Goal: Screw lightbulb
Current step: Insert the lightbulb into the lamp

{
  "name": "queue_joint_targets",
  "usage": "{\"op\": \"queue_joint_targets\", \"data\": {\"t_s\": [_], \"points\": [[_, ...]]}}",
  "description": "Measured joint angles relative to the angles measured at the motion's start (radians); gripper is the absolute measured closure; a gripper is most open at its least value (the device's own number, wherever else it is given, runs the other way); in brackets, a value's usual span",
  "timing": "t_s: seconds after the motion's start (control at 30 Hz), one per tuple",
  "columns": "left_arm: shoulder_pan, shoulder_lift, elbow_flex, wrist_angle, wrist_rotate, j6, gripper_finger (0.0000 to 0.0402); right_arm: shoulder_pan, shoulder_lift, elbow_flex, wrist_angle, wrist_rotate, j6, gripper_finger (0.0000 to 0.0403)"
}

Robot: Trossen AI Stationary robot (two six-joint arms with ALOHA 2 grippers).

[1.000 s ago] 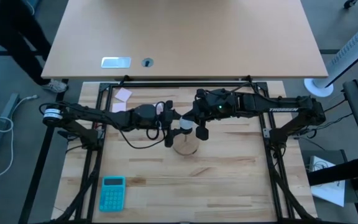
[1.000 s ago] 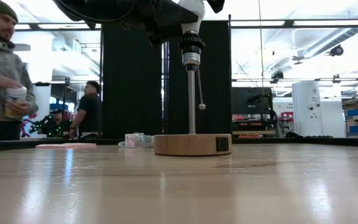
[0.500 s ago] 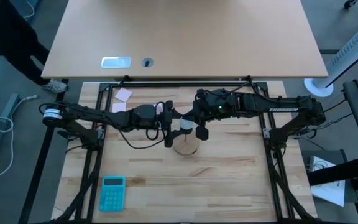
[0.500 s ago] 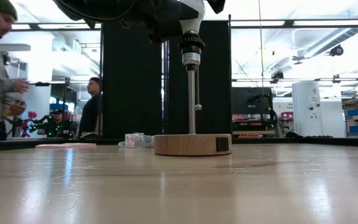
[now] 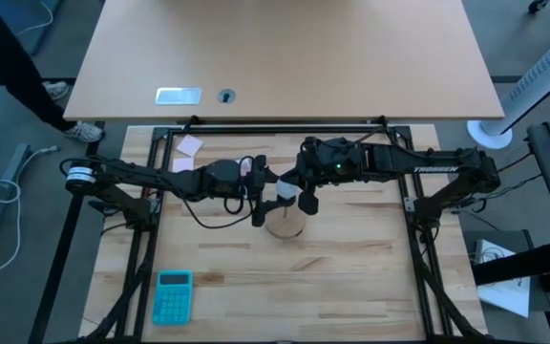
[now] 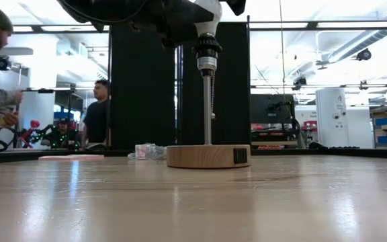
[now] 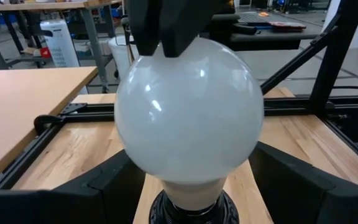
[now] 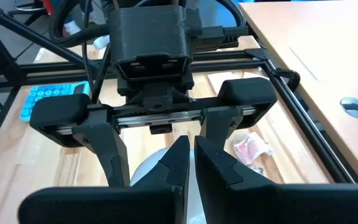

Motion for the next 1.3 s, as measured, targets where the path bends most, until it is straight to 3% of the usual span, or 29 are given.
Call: {"op": "queue_joint_targets", "data": {"t_s": [0.3, 0.9, 1.3], "points": [[-0.001, 0.004, 0.001, 0.022, -0.036, 0.003, 0.0134, 0.002, 0.000, 0.000, -0.002, -0.001, -0.009, 0.0384], [0.000, 0.036, 0.001, 0.035, -0.011, -0.041, 0.0191, 0.009, 0.000, -0.001, -0.003, -0.006, -0.055, 0.0384], [-0.001, 0.035, 0.001, 0.013, -0.011, -0.026, 0.0260, 0.013, 0.000, -0.001, -0.005, -0.032, -0.064, 0.0368]]}}
